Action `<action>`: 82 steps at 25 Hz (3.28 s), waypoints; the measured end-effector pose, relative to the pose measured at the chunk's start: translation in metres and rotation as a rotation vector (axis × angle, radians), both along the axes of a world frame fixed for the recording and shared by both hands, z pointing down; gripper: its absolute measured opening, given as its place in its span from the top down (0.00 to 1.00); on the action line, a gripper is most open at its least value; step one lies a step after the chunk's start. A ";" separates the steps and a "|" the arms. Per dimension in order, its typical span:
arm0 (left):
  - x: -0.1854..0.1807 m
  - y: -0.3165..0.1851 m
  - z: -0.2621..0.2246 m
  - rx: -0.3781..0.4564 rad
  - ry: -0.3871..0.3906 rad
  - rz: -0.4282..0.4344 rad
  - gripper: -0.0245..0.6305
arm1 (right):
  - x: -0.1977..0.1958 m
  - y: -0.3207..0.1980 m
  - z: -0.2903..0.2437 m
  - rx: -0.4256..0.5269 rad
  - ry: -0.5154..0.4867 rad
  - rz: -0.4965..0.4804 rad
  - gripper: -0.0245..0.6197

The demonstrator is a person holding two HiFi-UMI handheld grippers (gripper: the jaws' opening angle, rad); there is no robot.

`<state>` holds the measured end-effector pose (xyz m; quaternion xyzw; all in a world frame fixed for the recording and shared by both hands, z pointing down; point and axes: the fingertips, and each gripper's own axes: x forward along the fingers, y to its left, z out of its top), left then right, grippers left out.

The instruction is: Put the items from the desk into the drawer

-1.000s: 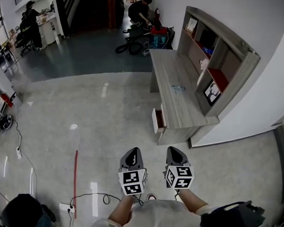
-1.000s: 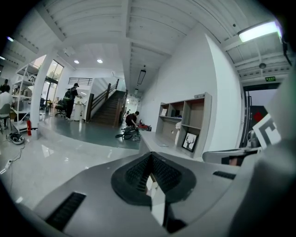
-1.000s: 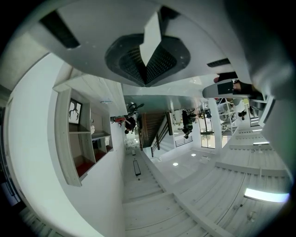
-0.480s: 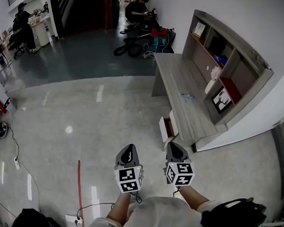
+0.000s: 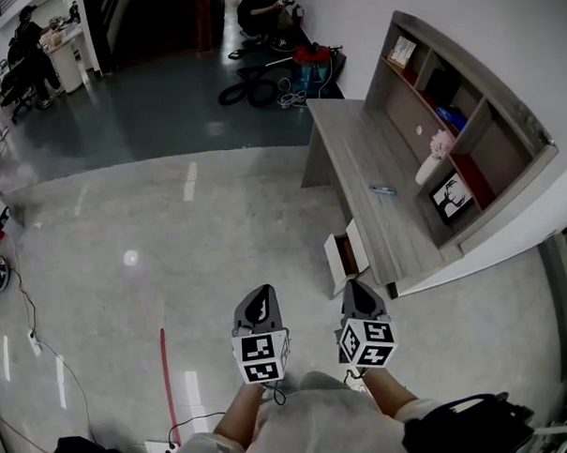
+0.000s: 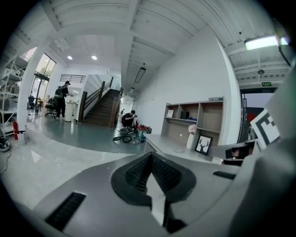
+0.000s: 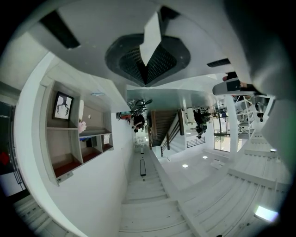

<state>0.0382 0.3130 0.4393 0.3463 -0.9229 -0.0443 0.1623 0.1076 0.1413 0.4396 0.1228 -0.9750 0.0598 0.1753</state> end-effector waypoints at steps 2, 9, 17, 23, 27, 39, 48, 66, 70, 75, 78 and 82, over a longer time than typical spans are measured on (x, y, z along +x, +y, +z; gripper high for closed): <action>-0.009 0.000 0.004 0.000 0.005 0.003 0.96 | -0.004 -0.005 0.002 0.005 0.005 0.021 0.96; -0.033 -0.032 0.015 -0.016 0.022 0.069 0.96 | -0.017 -0.034 0.010 0.008 0.011 0.099 0.96; -0.089 -0.104 0.026 -0.088 -0.010 0.222 0.96 | -0.074 -0.087 0.029 -0.038 -0.001 0.191 0.96; -0.153 -0.172 0.024 -0.116 -0.022 0.330 0.96 | -0.134 -0.140 0.029 -0.053 -0.011 0.242 0.96; -0.181 -0.209 0.022 -0.127 -0.031 0.376 0.96 | -0.154 -0.174 0.031 -0.057 0.007 0.288 0.96; -0.205 -0.308 0.018 -0.148 -0.086 0.522 0.96 | -0.161 -0.251 0.034 -0.077 0.009 0.442 0.96; -0.201 -0.358 0.026 -0.155 -0.068 0.675 0.96 | -0.138 -0.279 0.047 -0.099 0.042 0.580 0.96; -0.212 -0.434 0.026 -0.178 -0.099 0.994 0.96 | -0.122 -0.286 0.036 -0.093 0.013 0.922 0.96; -0.212 -0.441 0.031 -0.177 -0.072 1.023 0.96 | -0.115 -0.285 0.036 -0.102 0.008 0.964 0.96; -0.210 -0.455 0.037 -0.184 -0.049 1.053 0.96 | -0.110 -0.290 0.045 -0.128 0.018 0.992 0.96; -0.209 -0.463 0.047 -0.202 -0.042 1.088 0.96 | -0.111 -0.295 0.051 -0.144 0.016 1.013 0.96; -0.208 -0.479 0.063 -0.223 -0.011 1.124 0.96 | -0.111 -0.302 0.063 -0.171 0.020 1.036 0.96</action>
